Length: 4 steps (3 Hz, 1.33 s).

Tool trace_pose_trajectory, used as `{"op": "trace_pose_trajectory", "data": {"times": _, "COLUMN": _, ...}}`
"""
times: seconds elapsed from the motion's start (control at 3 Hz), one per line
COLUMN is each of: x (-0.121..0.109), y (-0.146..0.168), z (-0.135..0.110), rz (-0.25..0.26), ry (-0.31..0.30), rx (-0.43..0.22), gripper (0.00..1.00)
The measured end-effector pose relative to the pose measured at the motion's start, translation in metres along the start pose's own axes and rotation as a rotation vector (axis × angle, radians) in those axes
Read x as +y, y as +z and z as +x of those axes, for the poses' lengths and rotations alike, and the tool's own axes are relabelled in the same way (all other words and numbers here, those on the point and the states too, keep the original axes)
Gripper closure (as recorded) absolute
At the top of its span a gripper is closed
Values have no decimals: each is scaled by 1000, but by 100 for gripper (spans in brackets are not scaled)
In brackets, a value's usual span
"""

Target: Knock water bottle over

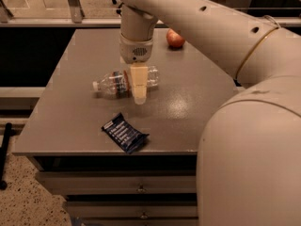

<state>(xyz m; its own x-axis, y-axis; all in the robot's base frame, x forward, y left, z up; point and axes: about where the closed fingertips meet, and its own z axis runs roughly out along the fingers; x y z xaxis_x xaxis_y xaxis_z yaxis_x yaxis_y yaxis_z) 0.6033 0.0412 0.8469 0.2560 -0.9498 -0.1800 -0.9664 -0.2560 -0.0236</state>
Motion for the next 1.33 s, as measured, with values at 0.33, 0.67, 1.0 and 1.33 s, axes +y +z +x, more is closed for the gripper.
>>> {"op": "trace_pose_trajectory", "data": {"times": 0.33, "x": 1, "y": -14, "z": 16, "rz": 60, "ry": 86, "rx": -96, "gripper": 0}}
{"op": "trace_pose_trajectory", "data": {"times": 0.67, "x": 2, "y": -34, "z": 44, "rz": 152, "ry": 199, "rx": -269, "gripper": 0}}
{"op": "trace_pose_trajectory", "data": {"times": 1.0, "x": 4, "y": -56, "z": 77, "rz": 277, "ry": 310, "rx": -474, "gripper": 0}}
{"op": "trace_pose_trajectory", "data": {"times": 1.33, "x": 11, "y": -76, "z": 108, "rz": 410, "ry": 404, "rx": -672, "gripper": 0}}
